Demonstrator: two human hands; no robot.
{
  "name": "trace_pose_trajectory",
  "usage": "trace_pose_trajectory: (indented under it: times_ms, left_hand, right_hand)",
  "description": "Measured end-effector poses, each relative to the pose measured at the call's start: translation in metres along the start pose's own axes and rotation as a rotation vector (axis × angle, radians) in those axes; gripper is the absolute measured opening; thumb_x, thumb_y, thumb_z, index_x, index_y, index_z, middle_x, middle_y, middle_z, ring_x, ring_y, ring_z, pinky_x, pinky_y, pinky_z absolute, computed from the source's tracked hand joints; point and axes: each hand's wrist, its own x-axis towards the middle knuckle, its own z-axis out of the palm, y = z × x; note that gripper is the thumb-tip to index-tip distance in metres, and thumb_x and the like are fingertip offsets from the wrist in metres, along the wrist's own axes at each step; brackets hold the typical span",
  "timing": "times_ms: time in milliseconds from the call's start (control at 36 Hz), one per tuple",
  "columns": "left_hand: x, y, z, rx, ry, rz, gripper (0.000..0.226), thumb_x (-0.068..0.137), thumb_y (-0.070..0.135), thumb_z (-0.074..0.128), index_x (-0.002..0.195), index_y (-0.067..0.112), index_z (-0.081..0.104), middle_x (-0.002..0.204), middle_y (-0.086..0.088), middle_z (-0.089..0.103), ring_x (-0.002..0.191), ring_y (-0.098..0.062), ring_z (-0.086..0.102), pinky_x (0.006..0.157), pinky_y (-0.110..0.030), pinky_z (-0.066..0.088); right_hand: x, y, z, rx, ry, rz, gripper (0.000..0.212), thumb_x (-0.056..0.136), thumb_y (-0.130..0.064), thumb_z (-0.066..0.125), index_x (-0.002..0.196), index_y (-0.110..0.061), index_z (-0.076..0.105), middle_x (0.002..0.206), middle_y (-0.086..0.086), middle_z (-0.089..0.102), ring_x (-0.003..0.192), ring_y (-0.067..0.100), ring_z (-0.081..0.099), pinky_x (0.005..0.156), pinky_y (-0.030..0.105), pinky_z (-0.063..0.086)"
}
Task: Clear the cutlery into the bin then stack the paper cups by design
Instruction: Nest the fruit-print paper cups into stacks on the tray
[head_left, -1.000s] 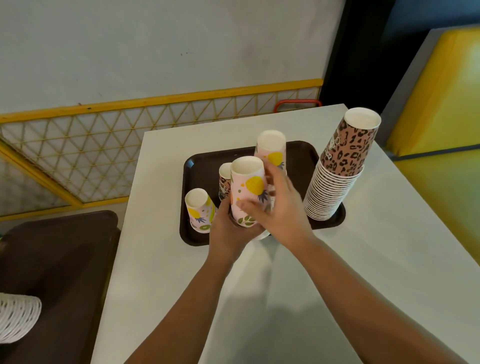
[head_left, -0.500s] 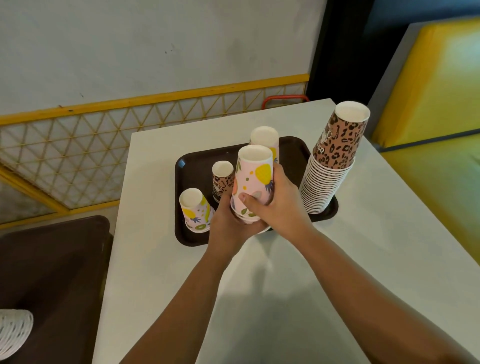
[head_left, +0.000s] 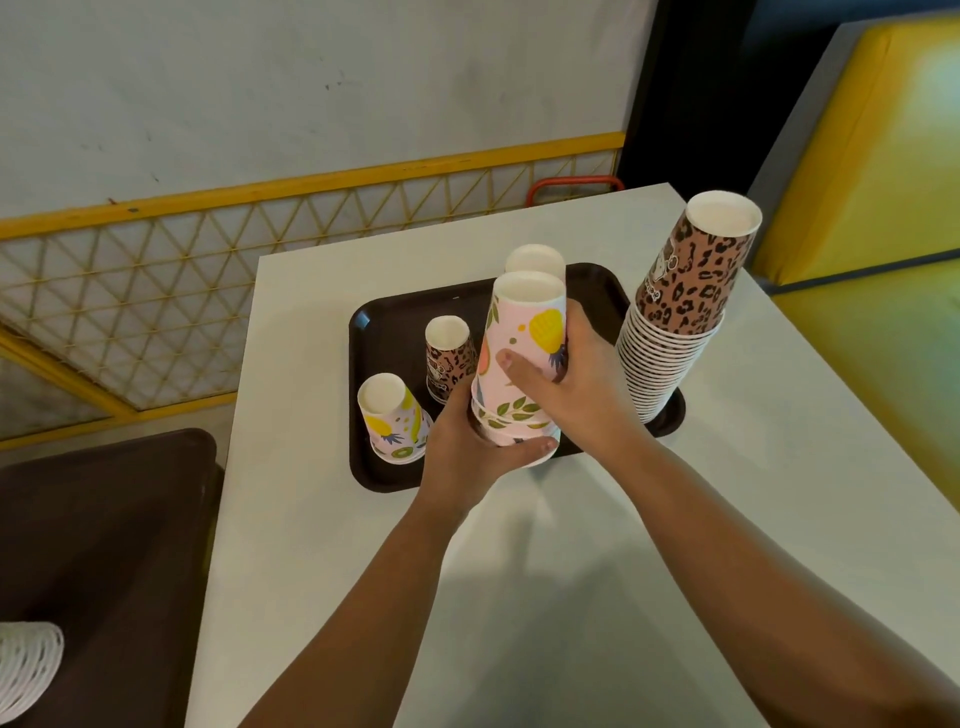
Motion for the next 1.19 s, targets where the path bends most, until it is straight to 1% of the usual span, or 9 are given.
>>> trace_pose_trajectory:
  times_ms: [111,222,444,556,833,917,1028,1111,1194]
  left_hand:
    - [0.001,-0.006,-0.001,-0.005,0.012,-0.016,0.082,0.054,0.021,0.092,0.124,0.025,0.050,0.110,0.015,0.062,0.102,-0.001,0.058,0.083,-0.018,0.051]
    - [0.000,-0.014,-0.001,0.018,0.049,-0.040,0.077,0.051,0.026,0.094,0.118,0.023,0.055,0.105,0.012,0.065,0.098,-0.004,0.062,0.081,-0.026,0.054]
    - [0.000,-0.011,-0.001,0.054,0.101,-0.090,0.073,0.061,0.026,0.088,0.122,0.022,0.049,0.103,0.015,0.056,0.094,0.000,0.054,0.068,-0.008,0.044]
    - [0.000,-0.010,-0.002,0.059,0.145,-0.083,0.073,0.061,0.025,0.088,0.123,0.019,0.050,0.104,0.014,0.057,0.094,0.000,0.053,0.063,-0.004,0.042]
    - [-0.005,-0.004,-0.005,0.038,0.165,-0.071,0.073,0.062,0.023,0.088,0.124,0.017,0.050,0.103,0.014,0.056,0.083,0.008,0.052,0.061,0.005,0.041]
    - [-0.007,0.000,-0.005,0.029,0.171,-0.055,0.073,0.063,0.023,0.087,0.125,0.016,0.049,0.105,0.013,0.056,0.088,0.002,0.052,0.061,0.004,0.042]
    - [-0.010,0.004,-0.005,0.005,0.183,-0.032,0.074,0.062,0.024,0.088,0.125,0.016,0.050,0.107,0.011,0.059,0.094,-0.001,0.055,0.062,0.002,0.044]
    - [-0.013,0.007,-0.006,-0.031,0.176,0.000,0.069,0.060,0.022,0.088,0.119,0.018,0.052,0.097,0.019,0.059,0.083,0.013,0.057,0.062,0.002,0.043]
    - [-0.016,0.009,-0.005,-0.041,0.170,0.066,0.067,0.063,0.018,0.087,0.120,0.021,0.052,0.098,0.020,0.059,0.087,0.025,0.051,0.066,0.004,0.040]
  right_hand:
    - [0.009,-0.009,-0.008,0.015,0.082,-0.041,0.046,0.082,-0.027,0.068,0.119,-0.012,0.047,0.098,-0.012,0.060,0.084,-0.010,0.058,0.070,0.004,0.047]
    - [0.021,-0.032,-0.018,0.064,0.164,-0.151,0.042,0.084,-0.024,0.067,0.118,-0.010,0.047,0.094,-0.024,0.057,0.084,-0.019,0.057,0.068,0.004,0.046]
    - [0.050,-0.073,-0.035,0.127,0.431,-0.406,0.044,0.084,-0.018,0.065,0.116,-0.010,0.037,0.103,-0.008,0.057,0.096,-0.004,0.060,0.077,0.010,0.048]
    - [0.061,-0.055,-0.032,0.059,0.373,-0.364,0.059,0.083,-0.022,0.067,0.127,0.000,0.035,0.113,0.003,0.056,0.104,0.010,0.058,0.079,0.011,0.048]
    - [0.050,-0.004,-0.010,-0.105,0.148,-0.065,0.073,0.077,-0.030,0.073,0.135,-0.014,0.033,0.126,-0.001,0.052,0.105,0.004,0.051,0.069,-0.005,0.038]
    - [0.037,-0.003,-0.008,-0.187,0.245,-0.087,0.080,0.076,-0.037,0.072,0.139,-0.014,0.029,0.139,0.002,0.040,0.121,0.006,0.039,0.083,-0.003,0.030]
    - [0.006,-0.008,-0.005,-0.202,0.400,-0.280,0.062,0.079,-0.040,0.067,0.126,-0.005,0.043,0.121,0.009,0.049,0.110,0.010,0.046,0.088,0.005,0.034]
    - [-0.013,-0.009,0.003,-0.153,0.203,-0.248,0.065,0.076,-0.043,0.067,0.125,-0.007,0.043,0.120,0.007,0.051,0.108,0.004,0.048,0.084,0.003,0.039]
    - [-0.022,-0.008,0.011,-0.203,0.034,-0.127,0.080,0.075,-0.042,0.072,0.140,-0.018,0.030,0.136,0.001,0.044,0.121,0.008,0.045,0.089,0.010,0.038]
